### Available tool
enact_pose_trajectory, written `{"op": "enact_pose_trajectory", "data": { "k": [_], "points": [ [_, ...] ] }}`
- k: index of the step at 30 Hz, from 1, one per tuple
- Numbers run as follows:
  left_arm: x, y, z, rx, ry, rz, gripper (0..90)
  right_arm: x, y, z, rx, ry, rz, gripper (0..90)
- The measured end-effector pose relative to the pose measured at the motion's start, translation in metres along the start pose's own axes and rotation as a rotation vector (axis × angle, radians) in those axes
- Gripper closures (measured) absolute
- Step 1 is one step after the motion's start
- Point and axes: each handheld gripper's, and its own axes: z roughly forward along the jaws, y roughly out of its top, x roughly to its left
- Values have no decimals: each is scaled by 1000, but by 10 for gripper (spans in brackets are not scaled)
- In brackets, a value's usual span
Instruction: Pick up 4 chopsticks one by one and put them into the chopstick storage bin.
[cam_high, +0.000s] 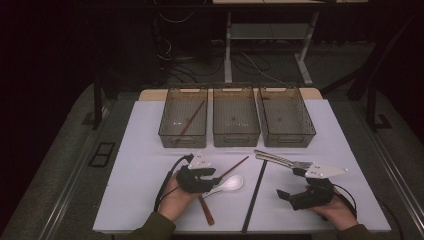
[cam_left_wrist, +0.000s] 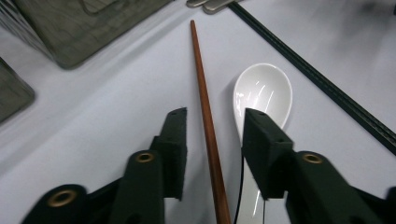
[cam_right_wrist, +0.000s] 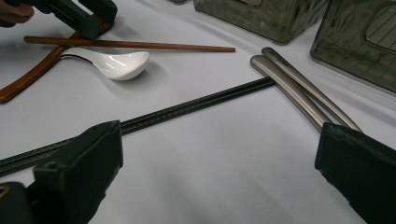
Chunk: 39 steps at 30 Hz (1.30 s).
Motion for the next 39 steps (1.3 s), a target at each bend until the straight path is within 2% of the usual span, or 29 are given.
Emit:
{"op": "enact_pose_trajectory", "data": {
  "k": [7,22,39],
  "points": [
    [0,-1,5,43,3,-8,701,0,0,0,1,0,-2,9],
    [0,-4,13,109,7,-1,746,0,0,0,2,-1,-4,9],
    [2,-5,14,119,13,-8,821,1,0,1,6,4,-1,9]
  ]
}}
